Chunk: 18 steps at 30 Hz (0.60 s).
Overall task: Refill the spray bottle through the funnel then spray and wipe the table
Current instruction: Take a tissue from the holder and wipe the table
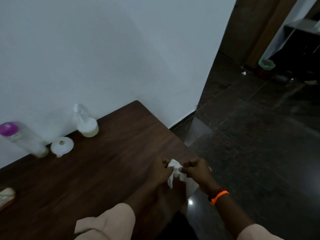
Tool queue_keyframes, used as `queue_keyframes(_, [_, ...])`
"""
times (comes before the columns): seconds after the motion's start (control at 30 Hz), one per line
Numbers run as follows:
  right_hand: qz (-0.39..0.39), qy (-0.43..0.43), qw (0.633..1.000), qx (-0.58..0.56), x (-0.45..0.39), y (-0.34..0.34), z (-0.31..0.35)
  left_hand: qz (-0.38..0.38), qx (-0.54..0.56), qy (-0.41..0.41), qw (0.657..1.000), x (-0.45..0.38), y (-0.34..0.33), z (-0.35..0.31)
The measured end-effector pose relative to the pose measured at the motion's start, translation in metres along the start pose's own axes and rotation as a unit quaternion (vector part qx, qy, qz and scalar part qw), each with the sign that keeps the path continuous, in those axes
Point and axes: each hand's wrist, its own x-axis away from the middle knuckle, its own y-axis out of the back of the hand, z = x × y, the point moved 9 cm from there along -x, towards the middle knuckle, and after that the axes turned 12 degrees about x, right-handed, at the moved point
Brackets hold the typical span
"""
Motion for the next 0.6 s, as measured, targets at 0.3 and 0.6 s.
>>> queue_keyframes(0.3, [0.004,-0.018,0.999,-0.052,-0.2,0.101,-0.02,-0.016,0.038,0.024,0.999,-0.176,-0.108,-0.07])
queue_keyframes(0.6, [0.082,-0.043,0.991,-0.093,-0.379,0.03,-0.046,-0.101,0.106,0.119,0.982,-0.34,-0.135,-0.029])
